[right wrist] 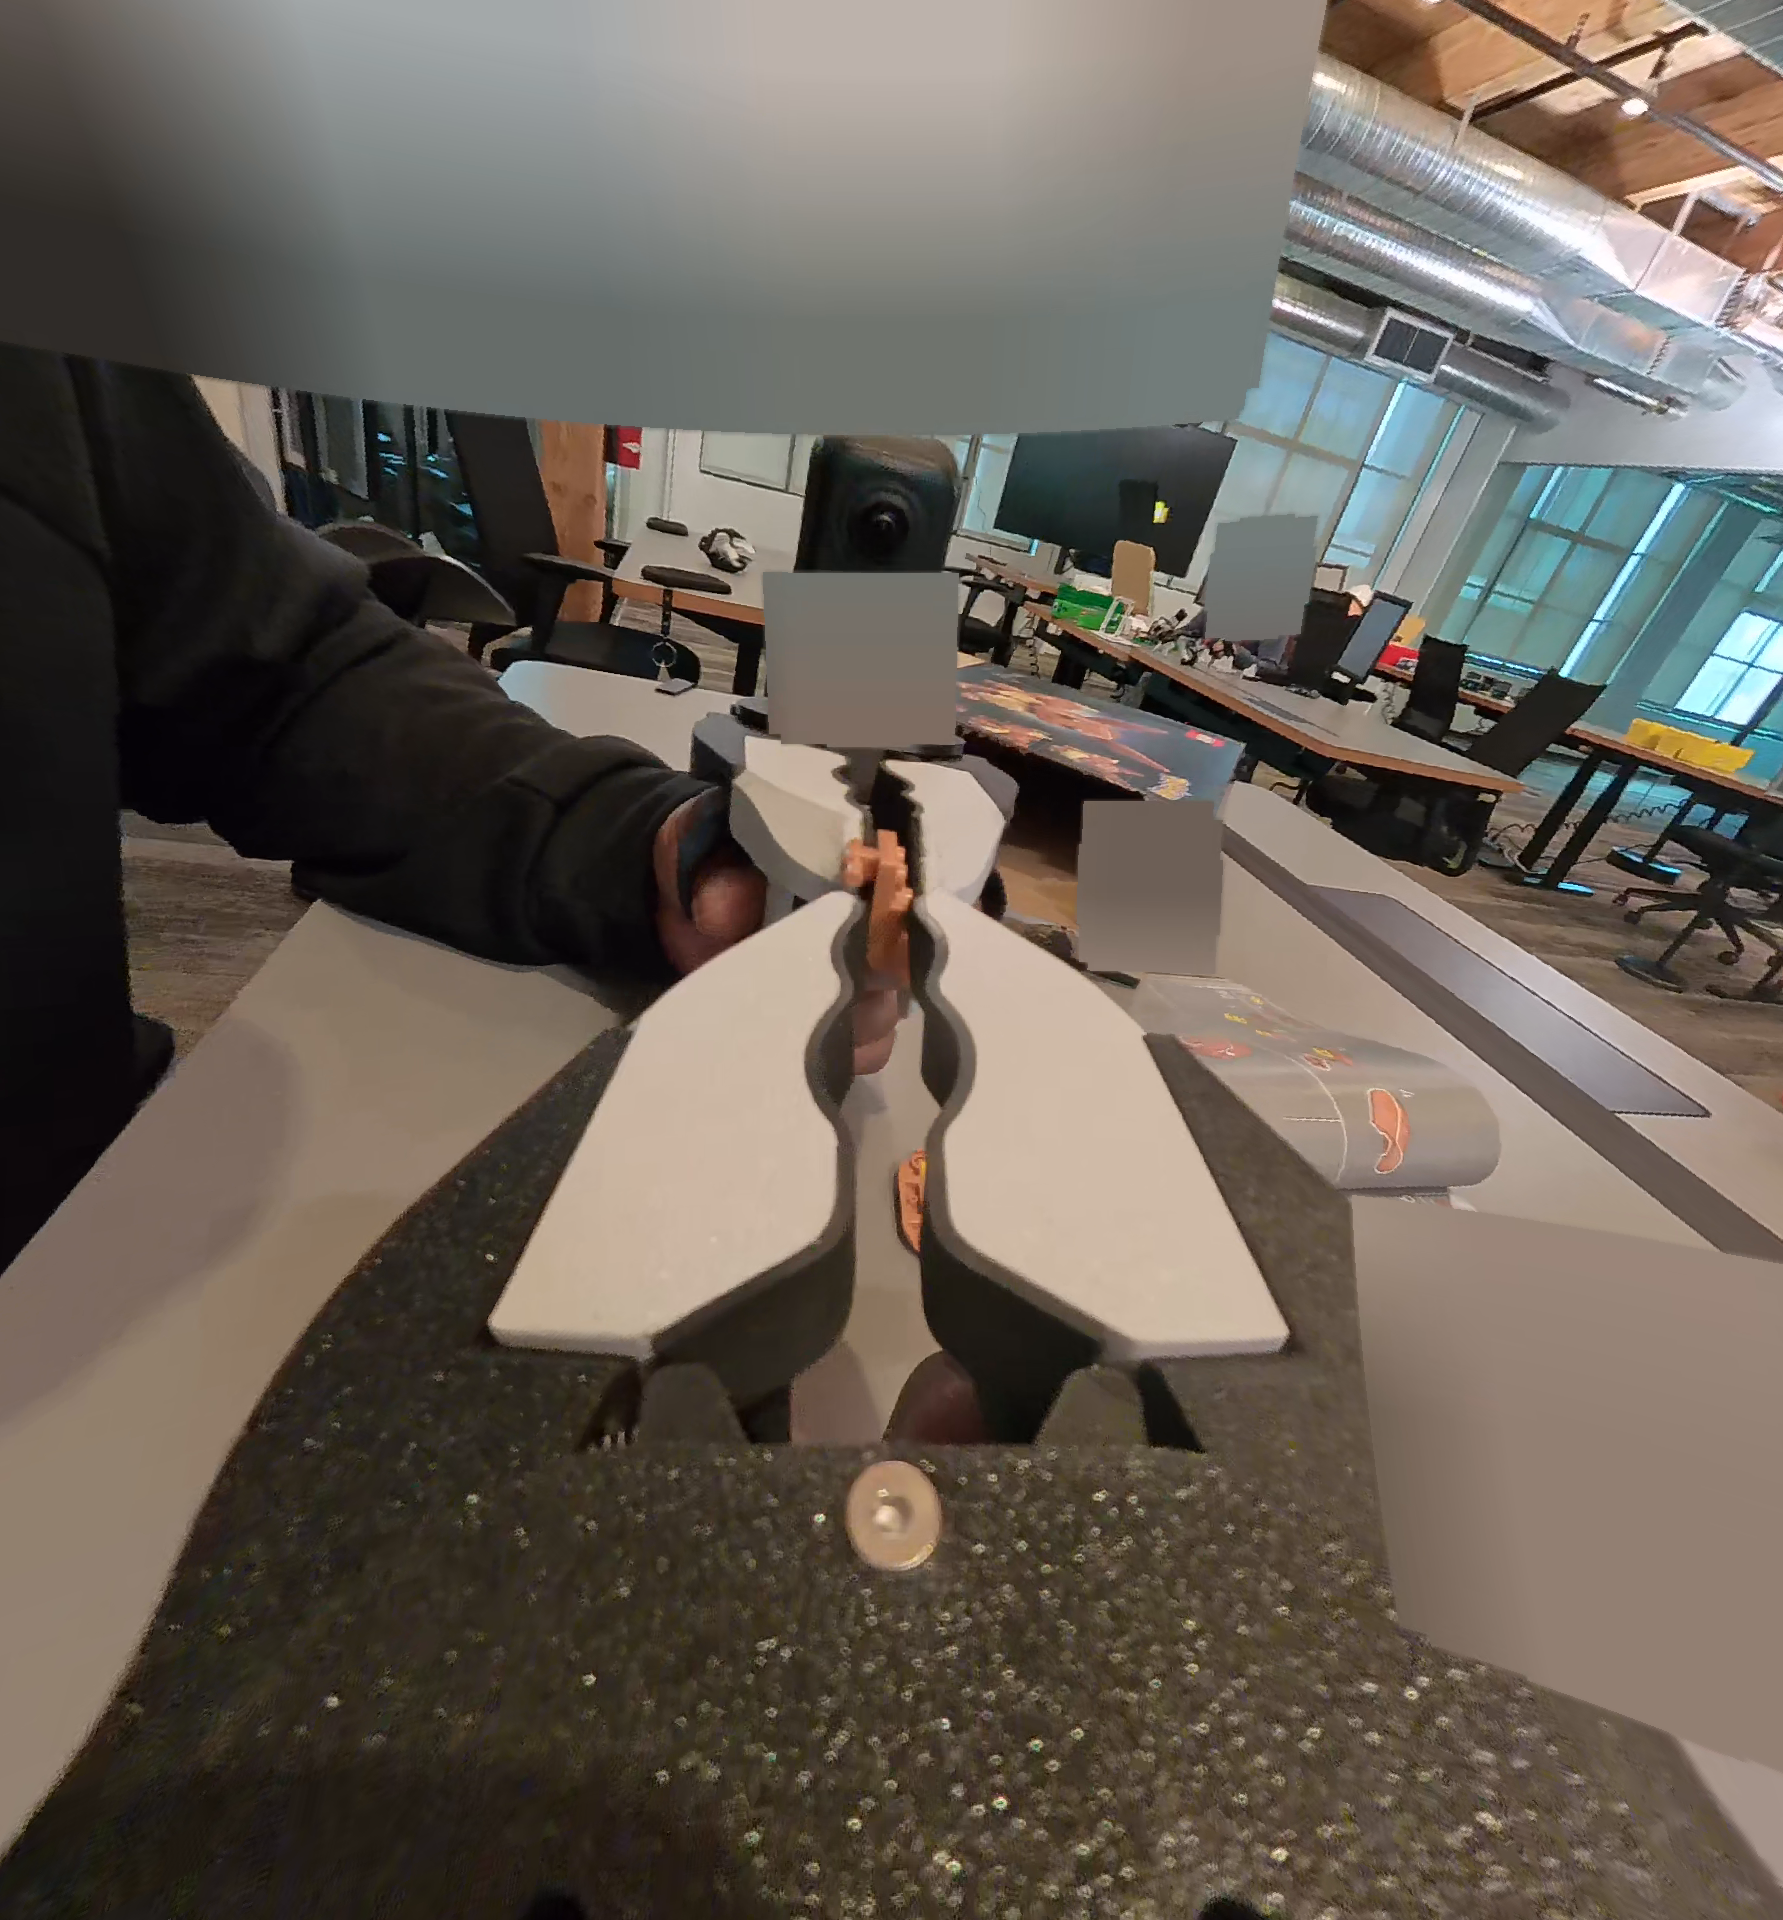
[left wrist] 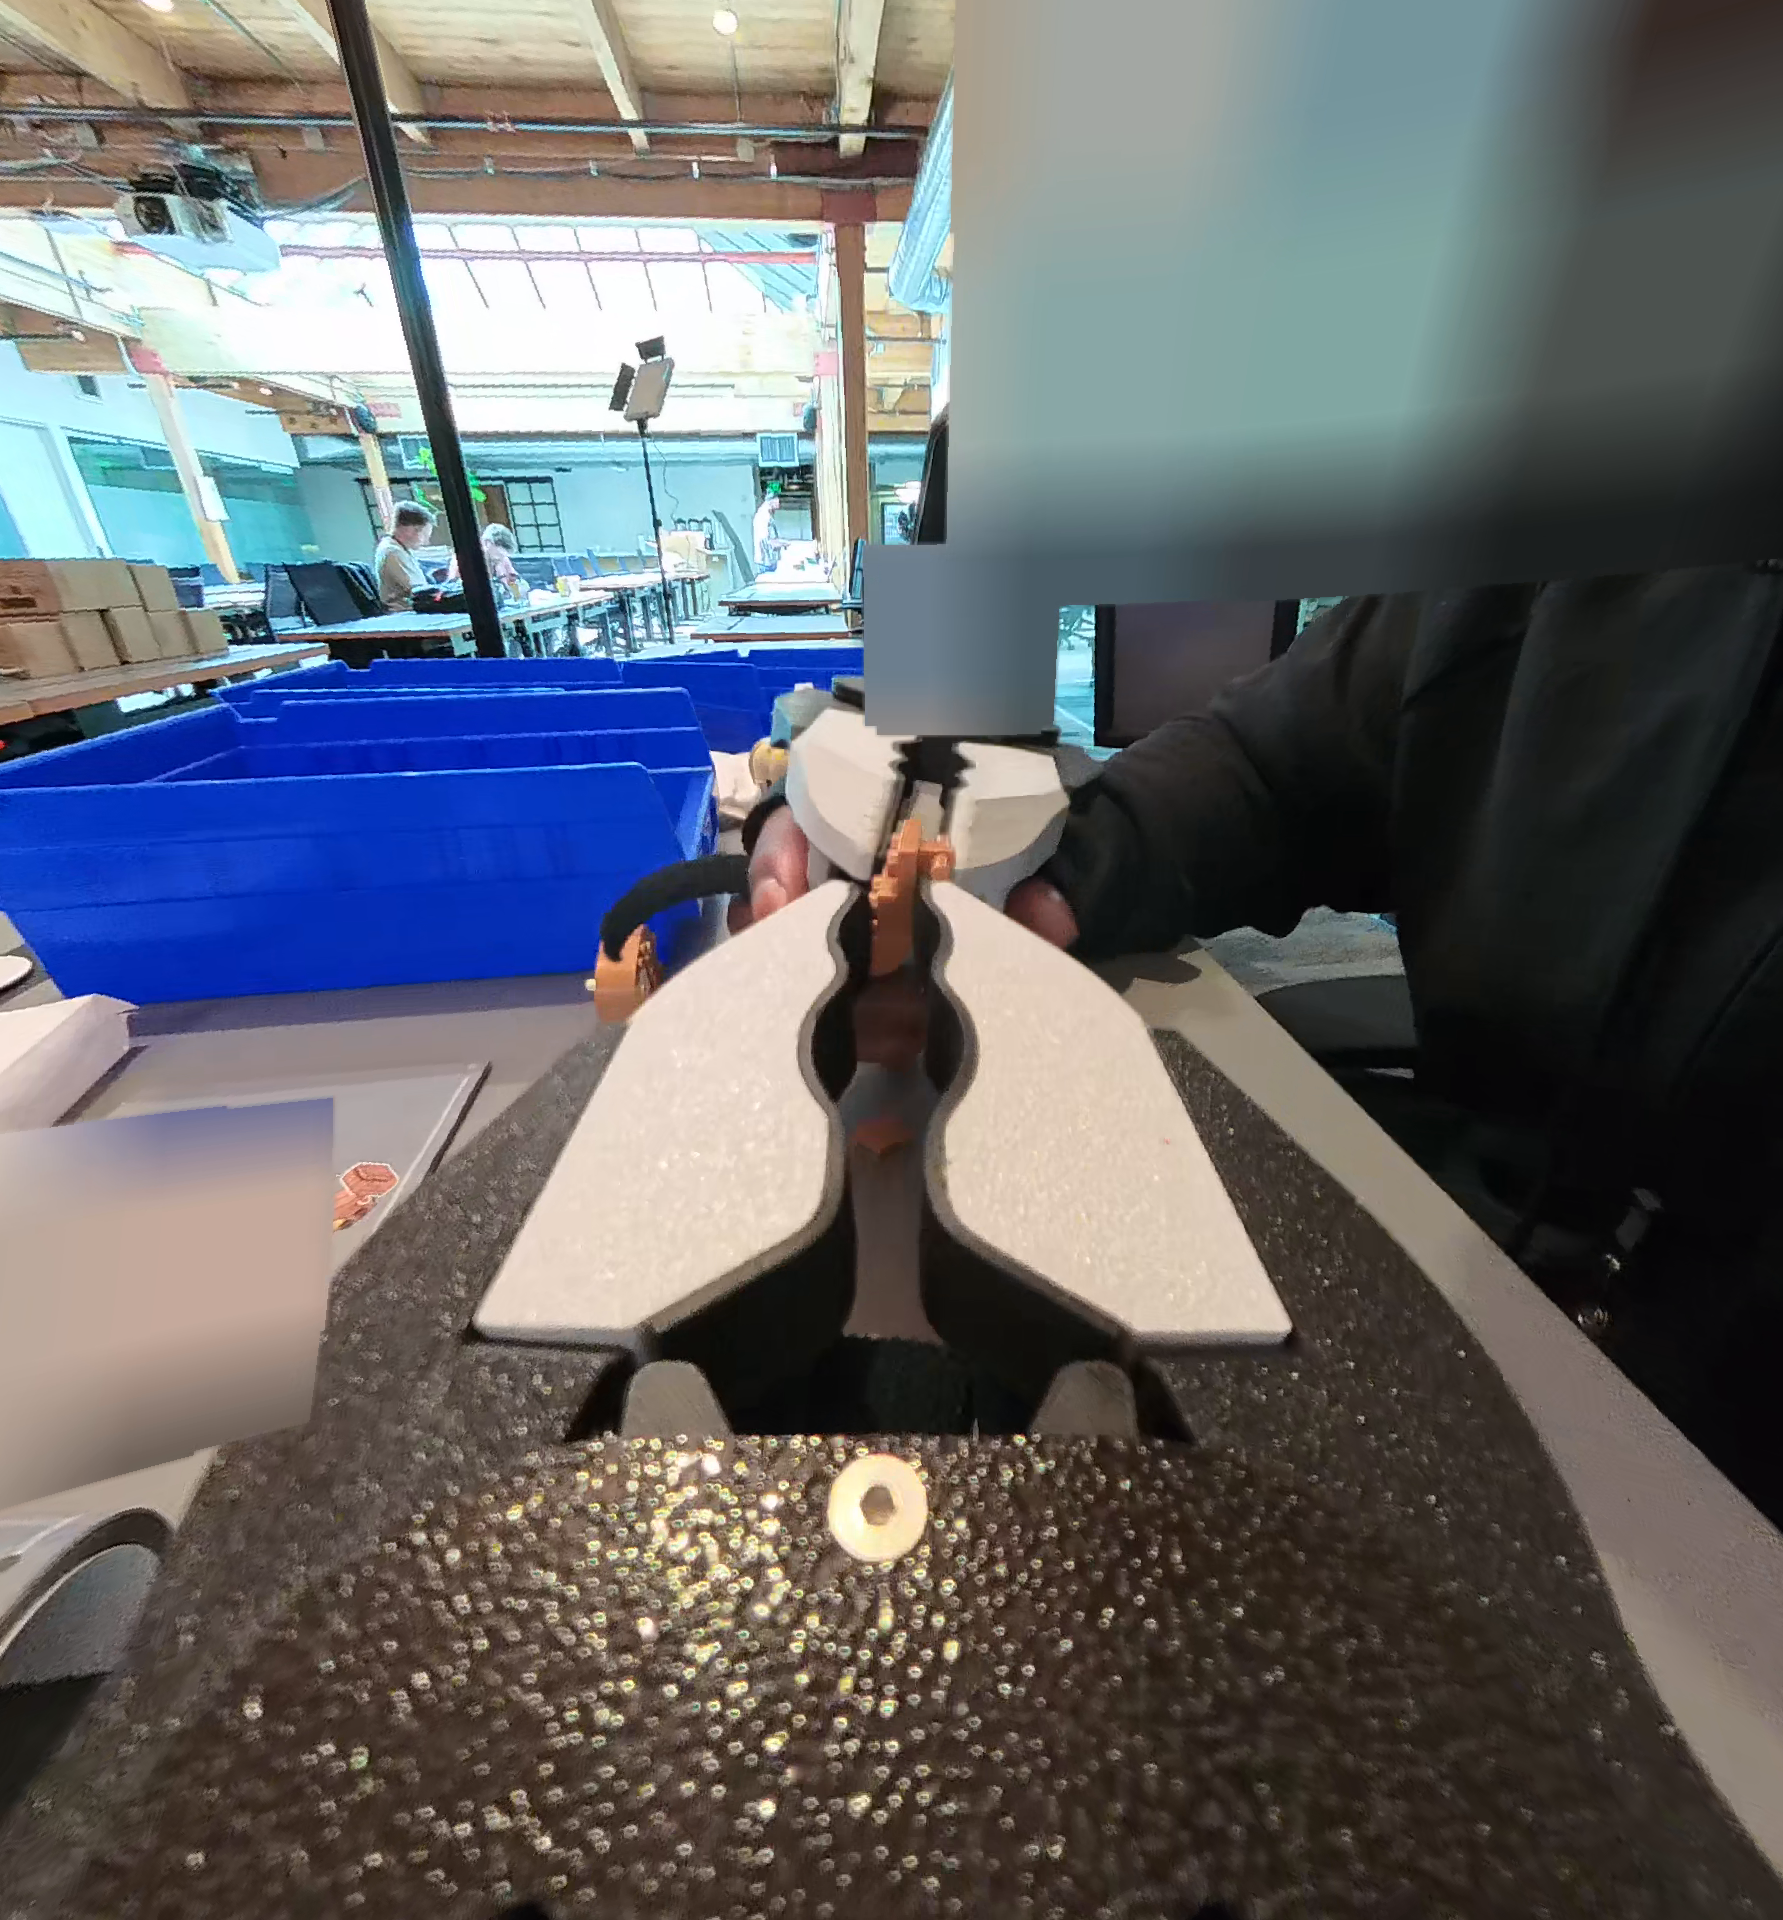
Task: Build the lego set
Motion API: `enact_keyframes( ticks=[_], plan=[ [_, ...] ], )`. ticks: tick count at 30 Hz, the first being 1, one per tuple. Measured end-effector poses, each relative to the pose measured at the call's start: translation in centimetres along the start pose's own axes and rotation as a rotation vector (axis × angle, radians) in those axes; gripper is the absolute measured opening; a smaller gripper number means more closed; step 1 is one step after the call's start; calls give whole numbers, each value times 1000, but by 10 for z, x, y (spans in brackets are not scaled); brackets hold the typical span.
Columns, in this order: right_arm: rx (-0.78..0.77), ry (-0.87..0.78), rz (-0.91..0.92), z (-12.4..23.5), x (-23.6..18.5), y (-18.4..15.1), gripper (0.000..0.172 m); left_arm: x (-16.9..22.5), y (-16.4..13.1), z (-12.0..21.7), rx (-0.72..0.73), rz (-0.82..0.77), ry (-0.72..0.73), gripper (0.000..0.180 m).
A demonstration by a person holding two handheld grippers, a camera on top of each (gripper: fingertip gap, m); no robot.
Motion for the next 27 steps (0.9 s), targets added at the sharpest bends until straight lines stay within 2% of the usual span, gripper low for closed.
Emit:
enact_keyframes(
  ticks=[6,9,11,15,19,27],
  plan=[
    [-62,-22,51,0,1,-1,6,0,-1,0,-55,-20,17,7],
    [-129,-56,131,2,4,-3,6,-1,-1,0,-133,-62,44,10],
    [-209,-102,228,4,7,-6,5,-3,-3,0,-219,-87,81,20],
    [-454,-184,402,8,14,-22,6,-9,-5,4,-358,-140,148,21],
    [-634,-178,378,8,17,-41,6,-14,-11,5,-457,-143,230,18],
    [-739,-202,299,6,22,-56,6,-20,-22,5,-530,-75,336,12]
  ],
)
Point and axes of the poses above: each gripper's, where its closed fingertips meet, z back along the fingers, y out of its top, x = y × z across the jaws, the point moved 8 cm from there along z, back along the fingers, and after that the axes turned 11 degrees about -z, right-handed, at the moved point
